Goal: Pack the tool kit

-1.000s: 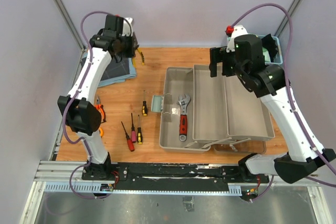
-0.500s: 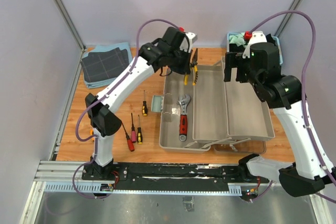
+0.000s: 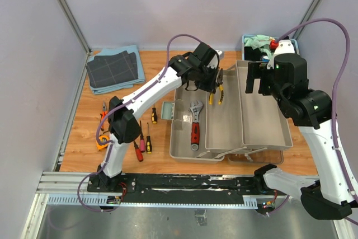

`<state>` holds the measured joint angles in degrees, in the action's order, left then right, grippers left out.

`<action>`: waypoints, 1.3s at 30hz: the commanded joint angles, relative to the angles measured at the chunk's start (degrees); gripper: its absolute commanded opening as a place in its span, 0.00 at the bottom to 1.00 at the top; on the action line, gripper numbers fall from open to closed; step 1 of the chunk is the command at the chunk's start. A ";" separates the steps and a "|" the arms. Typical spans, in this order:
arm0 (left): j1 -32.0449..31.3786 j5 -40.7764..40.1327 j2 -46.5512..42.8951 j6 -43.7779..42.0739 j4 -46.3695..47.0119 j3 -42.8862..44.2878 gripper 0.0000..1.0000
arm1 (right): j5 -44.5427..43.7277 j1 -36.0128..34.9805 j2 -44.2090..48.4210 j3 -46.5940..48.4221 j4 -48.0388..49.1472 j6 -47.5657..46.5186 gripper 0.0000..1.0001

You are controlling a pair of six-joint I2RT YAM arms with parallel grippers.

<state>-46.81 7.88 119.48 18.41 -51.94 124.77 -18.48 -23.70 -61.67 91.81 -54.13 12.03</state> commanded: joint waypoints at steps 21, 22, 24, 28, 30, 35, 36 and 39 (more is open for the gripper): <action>-3.29 -5.60 8.86 10.87 3.25 4.01 0.00 | -2.93 1.56 3.05 -1.71 -2.25 0.97 0.98; -3.31 -5.98 9.18 10.93 2.98 4.01 0.00 | -2.98 1.57 3.24 -1.81 -2.27 0.91 0.98; -3.37 -6.72 9.52 10.87 2.65 3.71 0.03 | -3.06 1.81 3.59 -2.01 -2.46 1.02 0.98; -3.47 -7.51 9.87 10.36 2.60 3.52 0.23 | -2.93 1.91 3.97 -2.18 -2.47 1.01 0.98; -3.62 -7.60 9.89 9.86 2.71 4.16 0.33 | -2.74 1.98 4.01 -2.23 -2.47 0.99 0.98; -4.16 -9.04 9.06 8.06 3.19 5.42 0.49 | -2.15 1.94 3.84 -2.11 -2.47 0.95 0.98; -4.17 -9.41 8.57 7.27 3.55 5.73 0.49 | -2.13 1.99 3.84 -2.13 -2.47 0.90 0.98; -4.17 -11.81 5.44 3.36 4.35 6.84 0.53 | -1.74 2.08 3.79 -2.50 -2.01 0.74 0.98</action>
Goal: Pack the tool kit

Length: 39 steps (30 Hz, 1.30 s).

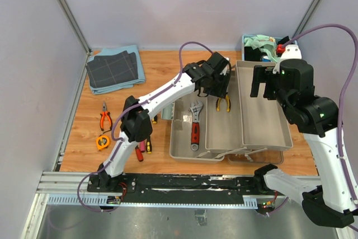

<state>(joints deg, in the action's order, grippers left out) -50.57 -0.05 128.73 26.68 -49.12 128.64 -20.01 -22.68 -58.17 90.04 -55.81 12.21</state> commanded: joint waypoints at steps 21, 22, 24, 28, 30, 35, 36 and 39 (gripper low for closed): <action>52.07 1.92 -49.55 -29.89 2.49 -49.00 0.99 | 7.51 1.41 -10.43 -0.24 9.04 -1.79 0.98; 54.37 2.33 -50.90 -32.53 2.53 -51.91 0.99 | 7.89 1.39 -10.90 -0.22 9.39 -1.87 0.98; 58.00 2.49 -52.68 -35.95 2.31 -56.88 0.99 | 8.65 1.41 -11.90 -0.29 9.93 -1.99 0.98; 62.00 1.35 -53.83 -38.03 1.75 -63.43 0.99 | 10.41 1.41 -13.57 0.47 10.35 -2.36 0.98; 63.18 0.24 -53.42 -38.32 2.19 -65.70 0.99 | 11.04 1.41 -14.29 1.20 10.17 -2.45 0.98; 66.98 -1.05 -50.69 -40.02 6.13 -69.83 0.98 | 12.36 1.41 -16.52 4.17 7.87 -2.37 0.98; 68.14 -1.16 -50.09 -40.44 7.18 -70.33 0.97 | 12.62 1.41 -16.92 4.88 7.37 -2.39 0.98; 70.12 -1.62 -48.60 -42.10 10.32 -71.94 0.96 | 12.94 1.39 -17.99 6.75 6.02 -2.21 0.98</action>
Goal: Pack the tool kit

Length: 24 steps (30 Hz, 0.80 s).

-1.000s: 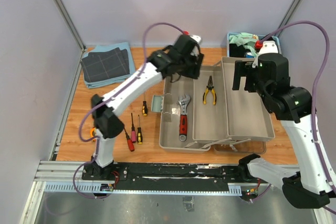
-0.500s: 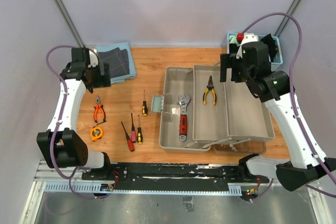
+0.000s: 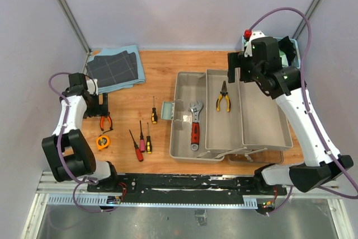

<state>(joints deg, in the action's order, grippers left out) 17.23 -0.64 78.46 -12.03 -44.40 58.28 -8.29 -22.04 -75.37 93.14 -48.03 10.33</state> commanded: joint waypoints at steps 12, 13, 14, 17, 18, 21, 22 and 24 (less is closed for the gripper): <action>3.22 0.55 7.36 -3.76 12.35 -5.85 0.71 | 2.12 0.69 -3.68 8.68 -4.59 1.09 0.98; 3.22 0.56 7.81 -3.75 12.81 -5.93 0.70 | 2.14 0.69 -3.91 8.90 -4.69 1.17 0.98; 3.23 0.63 8.31 -3.71 13.26 -6.03 0.68 | 2.14 0.69 -4.09 9.10 -4.70 1.18 0.98; 3.18 0.57 10.01 -3.95 14.19 -5.87 0.64 | 1.99 0.60 -4.45 9.46 -4.70 1.19 0.98; 3.16 0.49 10.64 -3.96 14.31 -5.63 0.62 | 1.85 0.60 -4.50 9.51 -4.70 1.11 0.98; 3.16 0.64 12.75 -3.73 14.22 -4.42 0.58 | 1.49 0.60 -4.61 9.57 -4.70 0.92 0.98; 3.16 0.64 13.38 -3.74 14.19 -3.96 0.57 | 1.33 0.60 -4.73 9.60 -4.70 0.85 0.98; 3.20 0.74 14.48 -3.70 14.02 -2.99 0.57 | 1.04 0.60 -4.63 9.62 -4.50 0.68 0.98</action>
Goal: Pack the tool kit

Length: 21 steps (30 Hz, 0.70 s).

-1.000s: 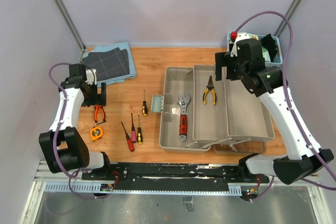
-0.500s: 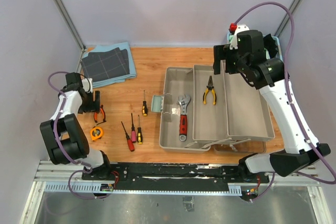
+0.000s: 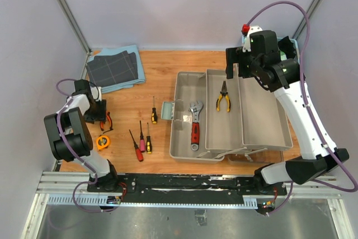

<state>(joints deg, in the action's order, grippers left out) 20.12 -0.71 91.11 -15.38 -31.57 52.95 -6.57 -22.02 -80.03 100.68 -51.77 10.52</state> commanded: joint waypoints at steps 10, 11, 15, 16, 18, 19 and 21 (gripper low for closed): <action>0.27 3.70 9.04 -0.04 -2.55 7.56 0.19 | -2.61 0.66 1.13 0.11 0.26 -0.30 0.98; 0.28 3.95 9.42 -0.03 -3.05 7.82 0.09 | -2.65 0.66 1.09 0.12 0.26 -0.26 0.98; 0.32 4.46 8.66 -0.18 -4.09 7.29 0.00 | -3.17 0.73 1.38 -0.22 0.59 -0.41 0.98; 0.31 4.69 8.00 -0.20 -4.93 7.37 0.00 | -3.37 0.66 1.56 -0.53 0.76 -0.43 0.98; 0.32 5.62 6.51 0.02 -7.23 8.82 0.00 | -3.60 0.75 2.11 -1.37 1.15 -0.46 0.98; 0.29 6.30 5.30 0.31 -8.95 10.24 0.00 | -3.74 0.73 2.53 -1.90 1.41 -0.61 0.98; 0.27 8.69 3.41 1.10 -12.53 14.41 0.00 | -4.01 0.75 3.44 -3.00 1.81 -0.59 0.98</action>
<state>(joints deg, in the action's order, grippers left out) 20.16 3.25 99.07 -15.09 -37.15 61.39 -8.80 -22.02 -79.00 99.29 -51.03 10.41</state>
